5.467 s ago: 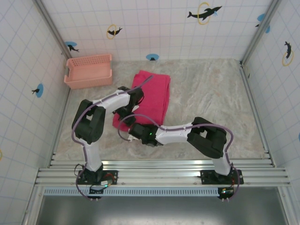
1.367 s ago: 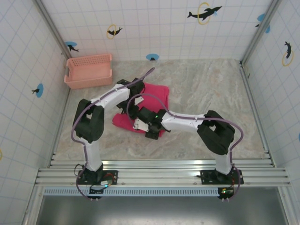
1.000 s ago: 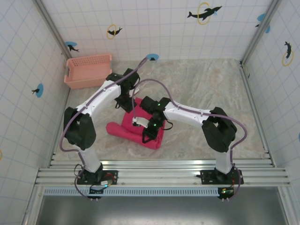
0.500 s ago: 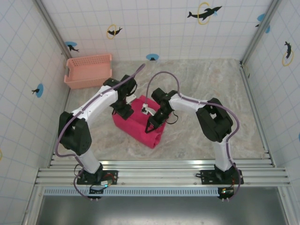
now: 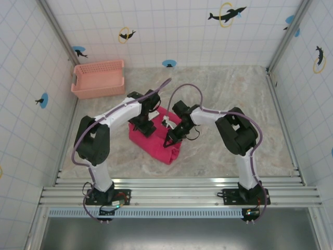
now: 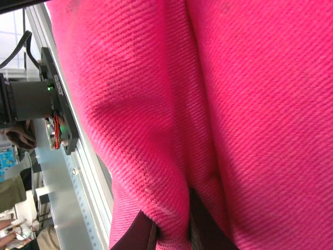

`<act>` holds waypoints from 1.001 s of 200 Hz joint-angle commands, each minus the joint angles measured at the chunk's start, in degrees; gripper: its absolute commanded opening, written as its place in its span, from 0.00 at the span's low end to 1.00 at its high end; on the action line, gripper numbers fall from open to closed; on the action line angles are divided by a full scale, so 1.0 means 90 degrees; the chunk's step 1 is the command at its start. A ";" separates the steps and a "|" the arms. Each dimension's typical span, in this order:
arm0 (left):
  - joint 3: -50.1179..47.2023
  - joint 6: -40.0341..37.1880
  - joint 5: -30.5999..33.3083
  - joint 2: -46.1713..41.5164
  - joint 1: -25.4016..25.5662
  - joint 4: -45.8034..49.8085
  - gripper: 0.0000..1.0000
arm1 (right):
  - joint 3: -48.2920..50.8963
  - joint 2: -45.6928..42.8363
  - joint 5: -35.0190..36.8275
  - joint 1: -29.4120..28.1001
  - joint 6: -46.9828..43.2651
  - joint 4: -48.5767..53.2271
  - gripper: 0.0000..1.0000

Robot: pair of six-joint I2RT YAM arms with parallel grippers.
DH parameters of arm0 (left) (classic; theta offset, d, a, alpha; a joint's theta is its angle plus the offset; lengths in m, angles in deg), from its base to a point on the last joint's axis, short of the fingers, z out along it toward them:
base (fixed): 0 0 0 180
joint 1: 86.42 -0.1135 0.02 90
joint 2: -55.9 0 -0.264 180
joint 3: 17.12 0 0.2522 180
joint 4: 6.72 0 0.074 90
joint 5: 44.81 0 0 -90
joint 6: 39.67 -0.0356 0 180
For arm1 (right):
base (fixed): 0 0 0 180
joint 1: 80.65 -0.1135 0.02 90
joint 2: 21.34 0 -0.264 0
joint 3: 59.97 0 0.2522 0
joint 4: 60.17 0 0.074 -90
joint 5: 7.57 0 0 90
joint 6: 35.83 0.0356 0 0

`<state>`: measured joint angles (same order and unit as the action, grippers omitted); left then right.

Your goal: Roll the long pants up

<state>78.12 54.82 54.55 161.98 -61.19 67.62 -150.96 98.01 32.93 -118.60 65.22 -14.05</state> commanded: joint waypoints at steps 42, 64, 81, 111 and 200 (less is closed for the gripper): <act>0.0167 0.0095 0.0031 0.1126 0.0009 -0.0331 0.97 | 0.0676 -0.1270 0.2917 -0.0031 -0.0371 -0.0130 0.45; 0.0218 0.0096 -0.0039 0.1218 0.0018 -0.0349 0.98 | 0.0803 -0.2270 0.4362 -0.0461 -0.0812 0.0145 0.52; 0.0287 0.0066 -0.0056 0.1269 0.0014 -0.0306 0.97 | 0.0675 -0.2657 0.5290 -0.1070 -0.1120 0.0583 0.55; 0.0396 0.0020 -0.0052 0.1289 0.0017 -0.0213 0.98 | 0.0741 -0.2736 0.6545 -0.2288 -0.1302 0.0660 0.63; 0.0460 -0.0067 -0.0037 0.1289 0.0013 -0.0138 0.98 | 0.0701 -0.1344 0.7754 -0.3380 -0.1219 0.0180 0.98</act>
<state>82.64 54.78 54.42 170.65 -61.12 67.73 -144.52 82.45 97.74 -148.26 54.77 -11.56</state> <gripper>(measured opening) 0.975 0.983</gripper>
